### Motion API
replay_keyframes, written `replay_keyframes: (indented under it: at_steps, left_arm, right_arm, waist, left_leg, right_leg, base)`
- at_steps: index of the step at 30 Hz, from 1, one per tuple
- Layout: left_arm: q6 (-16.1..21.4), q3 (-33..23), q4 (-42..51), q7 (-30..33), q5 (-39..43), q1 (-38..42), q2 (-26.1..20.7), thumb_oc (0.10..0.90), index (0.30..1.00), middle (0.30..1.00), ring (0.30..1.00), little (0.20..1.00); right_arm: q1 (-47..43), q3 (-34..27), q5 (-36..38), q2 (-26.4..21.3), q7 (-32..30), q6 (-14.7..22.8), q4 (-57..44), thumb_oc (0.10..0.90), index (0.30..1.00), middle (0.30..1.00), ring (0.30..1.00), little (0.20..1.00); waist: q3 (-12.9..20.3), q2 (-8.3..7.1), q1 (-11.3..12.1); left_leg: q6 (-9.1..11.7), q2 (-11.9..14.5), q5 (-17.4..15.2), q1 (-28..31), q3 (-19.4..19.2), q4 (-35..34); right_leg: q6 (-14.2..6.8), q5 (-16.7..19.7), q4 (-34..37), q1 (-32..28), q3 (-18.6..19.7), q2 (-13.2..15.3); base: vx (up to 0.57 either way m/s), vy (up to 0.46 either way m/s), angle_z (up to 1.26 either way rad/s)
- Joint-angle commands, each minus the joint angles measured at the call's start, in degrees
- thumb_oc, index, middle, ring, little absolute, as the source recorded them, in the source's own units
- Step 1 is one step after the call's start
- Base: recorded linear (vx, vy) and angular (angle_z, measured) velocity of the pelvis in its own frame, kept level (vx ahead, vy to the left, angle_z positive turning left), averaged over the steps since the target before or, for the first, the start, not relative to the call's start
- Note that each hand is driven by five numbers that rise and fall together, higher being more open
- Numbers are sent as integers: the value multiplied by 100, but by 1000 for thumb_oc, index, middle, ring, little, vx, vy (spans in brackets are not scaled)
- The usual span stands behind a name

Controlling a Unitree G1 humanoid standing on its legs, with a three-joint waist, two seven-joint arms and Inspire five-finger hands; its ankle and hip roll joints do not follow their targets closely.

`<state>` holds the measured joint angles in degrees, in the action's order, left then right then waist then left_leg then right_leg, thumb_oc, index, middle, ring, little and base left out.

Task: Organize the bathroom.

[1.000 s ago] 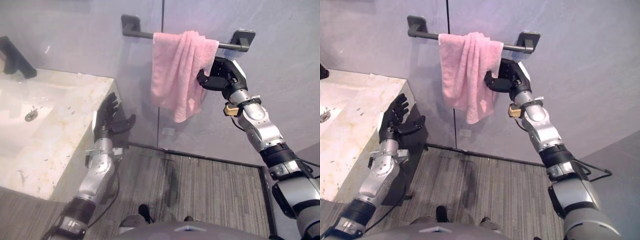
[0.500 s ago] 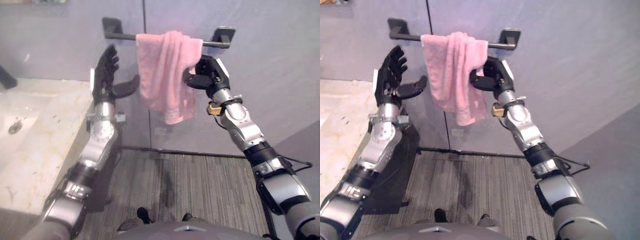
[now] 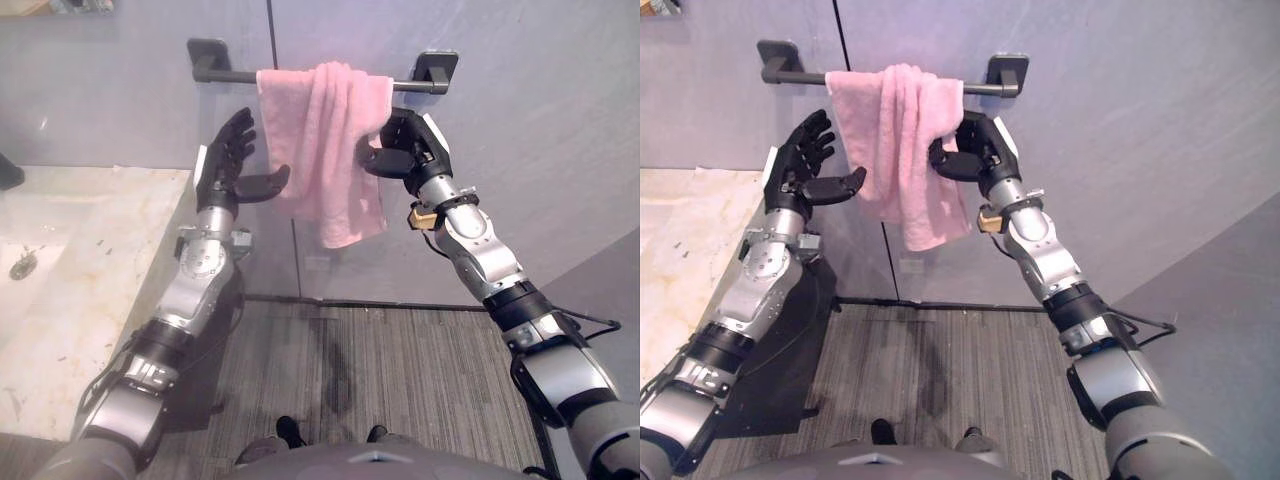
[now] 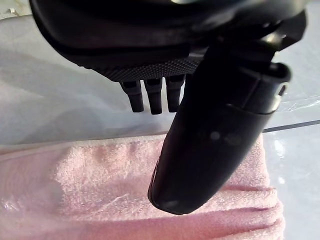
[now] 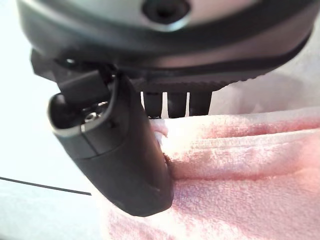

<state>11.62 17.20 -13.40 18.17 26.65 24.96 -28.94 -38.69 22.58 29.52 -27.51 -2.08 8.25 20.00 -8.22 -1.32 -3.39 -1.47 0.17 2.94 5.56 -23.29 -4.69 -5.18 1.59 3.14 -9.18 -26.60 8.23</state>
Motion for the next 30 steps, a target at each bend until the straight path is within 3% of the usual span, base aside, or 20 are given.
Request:
replay_keyframes:
  at_steps: [1,2,3,4,6,7,9,10,11,12,22,23,24,26,27,30]
  left_arm:
    - [545,-210,113,-161,72,499,-299,800,900,900,900,900]
    - [525,-217,118,-209,102,492,-316,646,669,669,669,669]
    - [499,-224,124,-243,128,485,-322,623,634,634,634,634]
    - [512,-235,122,-321,175,475,-329,555,533,533,533,533]
    - [489,-243,97,-337,199,514,-339,500,451,451,451,451]
    - [500,-247,72,-368,241,525,-344,510,465,465,465,465]
    - [491,-255,-49,-583,352,610,-381,662,693,693,693,693]
    - [488,-253,-64,-589,360,623,-385,665,698,698,698,698]
    - [496,-241,-109,-571,335,646,-387,712,768,768,768,768]
    - [492,-225,-150,-589,343,675,-401,800,900,900,900,900]
    - [548,-237,-532,-569,329,888,-470,800,900,900,900,900]
    - [556,-241,-550,-580,327,891,-478,778,867,867,867,867]
    - [578,-244,-595,-617,356,904,-504,728,792,792,792,792]
    - [619,-241,-632,-584,329,914,-502,478,418,418,418,418]
    - [654,-256,-645,-591,347,908,-509,400,300,300,300,300]
    - [684,-285,-663,-612,342,903,-497,400,300,300,300,300]
  right_arm:
    - [-149,338,-469,-171,328,363,-253,400,300,300,300,300]
    - [-130,333,-468,-180,327,360,-270,400,300,300,300,300]
    - [-110,325,-477,-182,333,363,-282,400,300,300,300,300]
    - [-81,310,-471,-185,333,358,-316,400,300,300,300,300]
    - [-63,303,-488,-172,331,348,-341,400,300,300,300,300]
    - [-57,299,-496,-172,337,345,-344,400,300,300,300,300]
    - [-32,297,-506,-164,368,347,-343,400,300,300,300,300]
    - [-34,299,-505,-163,370,343,-344,400,300,300,300,300]
    - [-40,312,-504,-157,380,345,-335,400,300,300,300,300]
    - [-33,324,-503,-157,387,355,-331,400,300,300,300,300]
    - [28,385,-556,-107,485,329,-395,400,300,300,300,300]
    - [33,384,-551,-111,488,330,-400,400,300,300,300,300]
    - [52,381,-549,-125,498,335,-416,400,300,300,300,300]
    - [76,374,-550,-130,490,359,-419,400,300,300,300,300]
    - [102,358,-577,-122,486,364,-445,400,300,300,300,300]
    - [125,345,-593,-112,460,387,-473,400,300,300,300,300]
  waist:
    - [567,30,20]
    - [567,29,17]
    - [567,29,16]
    - [565,29,10]
    - [564,38,-10]
    - [564,40,-14]
    - [573,53,-47]
    - [574,56,-51]
    - [578,63,-62]
    - [579,67,-71]
    - [591,93,-155]
    - [592,93,-157]
    - [595,94,-169]
    - [590,91,-182]
    - [584,92,-190]
    - [579,95,-203]
  left_leg:
    - [209,105,-481,349,-192,316]
    - [210,106,-478,348,-195,319]
    - [211,105,-477,346,-195,321]
    - [210,104,-477,345,-189,322]
    - [209,94,-476,356,-193,309]
    - [210,92,-477,359,-194,309]
    - [213,89,-479,366,-213,313]
    - [213,88,-480,366,-215,314]
    - [214,87,-480,369,-219,317]
    - [214,87,-483,371,-223,322]
    - [225,97,-484,371,-277,361]
    - [226,99,-484,371,-278,363]
    - [231,106,-486,372,-286,369]
    - [237,114,-484,376,-302,376]
    - [241,116,-488,380,-309,385]
    - [239,109,-488,386,-310,379]
  right_leg:
    - [-239,81,-269,530,276,32]
    - [-238,77,-269,526,281,31]
    - [-239,75,-268,523,288,30]
    - [-240,73,-271,524,302,31]
    - [-242,79,-266,527,316,28]
    - [-244,82,-266,527,318,30]
    - [-251,89,-263,531,335,39]
    - [-251,90,-264,534,339,38]
    - [-252,91,-265,539,351,38]
    - [-255,93,-267,541,361,39]
    - [-265,108,-256,556,443,41]
    - [-266,108,-258,559,447,42]
    - [-270,111,-262,569,455,45]
    - [-271,118,-256,565,459,47]
    - [-270,119,-253,562,466,47]
    - [-272,125,-256,572,481,47]
  base:
    - [0,0,0]
    - [0,0,0]
    - [0,0,0]
    - [0,0,0]
    - [0,0,0]
    - [34,7,-2]
    - [35,3,-2]
    - [0,0,0]
    - [0,0,0]
    - [0,0,0]
    - [13,7,-5]
    - [14,9,-6]
    - [11,7,-3]
    - [0,0,0]
    - [0,0,0]
    - [0,0,0]
